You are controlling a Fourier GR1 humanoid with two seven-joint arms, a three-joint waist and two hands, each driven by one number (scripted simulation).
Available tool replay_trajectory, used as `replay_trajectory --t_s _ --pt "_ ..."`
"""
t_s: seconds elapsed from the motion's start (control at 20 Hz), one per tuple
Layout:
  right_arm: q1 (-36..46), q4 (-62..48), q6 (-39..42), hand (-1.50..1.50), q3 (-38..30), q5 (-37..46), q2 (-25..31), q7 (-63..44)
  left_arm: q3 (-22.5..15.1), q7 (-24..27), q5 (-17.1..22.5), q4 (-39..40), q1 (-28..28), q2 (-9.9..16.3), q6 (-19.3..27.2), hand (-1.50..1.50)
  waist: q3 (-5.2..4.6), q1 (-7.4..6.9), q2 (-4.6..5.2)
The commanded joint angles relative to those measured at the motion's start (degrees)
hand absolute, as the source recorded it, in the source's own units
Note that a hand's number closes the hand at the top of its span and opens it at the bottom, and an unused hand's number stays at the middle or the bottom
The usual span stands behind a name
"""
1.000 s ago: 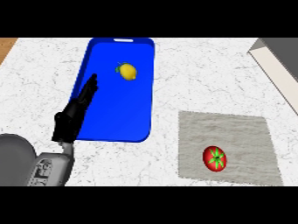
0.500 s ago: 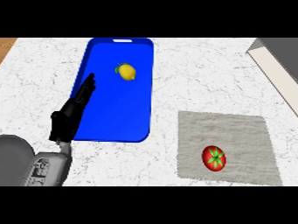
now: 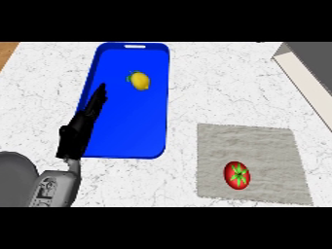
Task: Pick the bell pepper from the placemat and place it in the tiered shelf
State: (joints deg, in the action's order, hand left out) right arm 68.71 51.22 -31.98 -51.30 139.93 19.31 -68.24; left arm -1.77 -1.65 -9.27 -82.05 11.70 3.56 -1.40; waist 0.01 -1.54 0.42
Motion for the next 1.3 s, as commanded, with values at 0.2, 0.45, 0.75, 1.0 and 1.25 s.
replay_trajectory --t_s 0.2,0.45,0.75,1.0,1.25 --pt "3.8 2.2 -5.1 -1.5 0.1 -2.8 -2.4 -7.5 1.0 -3.8 0.7 -1.4 3.2 -0.2 0.4 0.0 0.01 0.18 -0.15" --pt "4.4 9.3 -11.5 -1.5 1.2 -1.1 -3.2 -7.5 1.0 -0.4 0.3 1.5 1.5 -0.5 0.7 0.0 -0.05 0.56 0.0" --pt "8.5 21.5 -8.0 -1.5 2.2 3.3 -5.0 -6.4 -0.3 -0.4 -1.2 1.1 0.4 -1.4 1.9 0.0 -0.09 1.15 -0.6" --pt "11.7 34.9 2.1 -1.5 0.6 7.3 -12.7 -7.6 1.3 0.7 0.5 0.6 -1.4 0.7 -0.2 0.0 -0.14 1.4 -1.28" --pt "9.3 47.5 11.7 -1.5 2.9 7.6 -19.1 -5.5 0.7 0.6 0.5 0.5 -2.0 0.2 -0.3 0.0 -0.13 1.33 -1.66"
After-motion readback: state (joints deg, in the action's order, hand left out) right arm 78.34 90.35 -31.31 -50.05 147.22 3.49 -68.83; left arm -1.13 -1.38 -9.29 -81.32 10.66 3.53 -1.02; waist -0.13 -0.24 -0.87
